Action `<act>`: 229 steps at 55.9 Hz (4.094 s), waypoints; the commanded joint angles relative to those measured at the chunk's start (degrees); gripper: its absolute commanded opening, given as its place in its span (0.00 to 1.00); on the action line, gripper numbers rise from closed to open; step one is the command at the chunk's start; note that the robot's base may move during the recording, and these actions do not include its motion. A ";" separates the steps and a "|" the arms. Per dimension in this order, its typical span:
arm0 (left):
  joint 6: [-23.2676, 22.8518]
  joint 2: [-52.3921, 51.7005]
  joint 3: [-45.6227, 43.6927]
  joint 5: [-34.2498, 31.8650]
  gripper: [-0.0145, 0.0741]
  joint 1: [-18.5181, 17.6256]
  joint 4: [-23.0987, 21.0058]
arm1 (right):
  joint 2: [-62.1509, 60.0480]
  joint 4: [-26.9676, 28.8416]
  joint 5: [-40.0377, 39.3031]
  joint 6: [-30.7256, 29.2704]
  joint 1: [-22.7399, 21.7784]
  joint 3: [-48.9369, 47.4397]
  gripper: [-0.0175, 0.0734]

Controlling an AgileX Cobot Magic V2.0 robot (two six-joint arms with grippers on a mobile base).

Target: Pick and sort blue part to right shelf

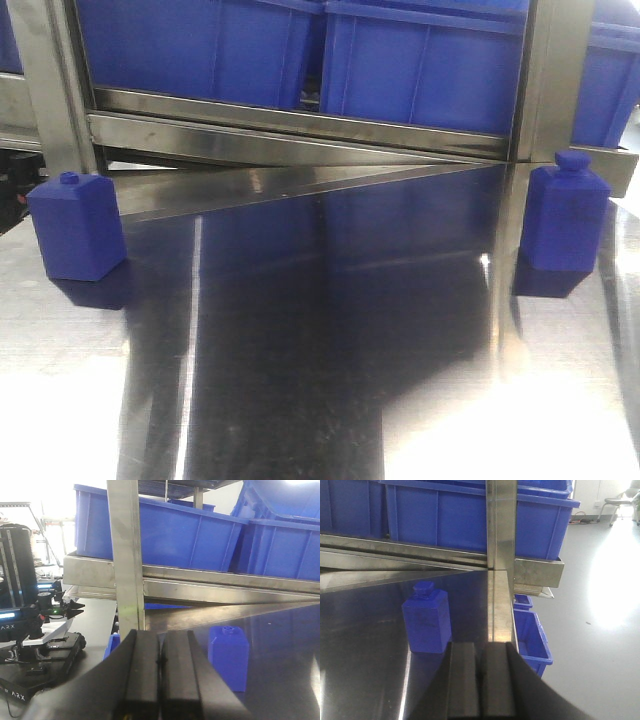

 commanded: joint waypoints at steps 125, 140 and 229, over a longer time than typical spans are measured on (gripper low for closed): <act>-0.28 87.16 -80.12 57.18 0.84 -5.65 -4.82 | -0.84 0.02 -5.69 -0.32 0.03 -0.49 0.23; -5.18 93.33 -80.70 55.61 0.84 -6.55 -1.86 | -0.84 0.07 -5.69 -0.32 0.03 -0.49 0.23; -5.06 97.32 -80.70 56.77 0.59 -9.00 -2.08 | -0.84 0.07 -6.63 -0.32 0.03 -0.49 0.23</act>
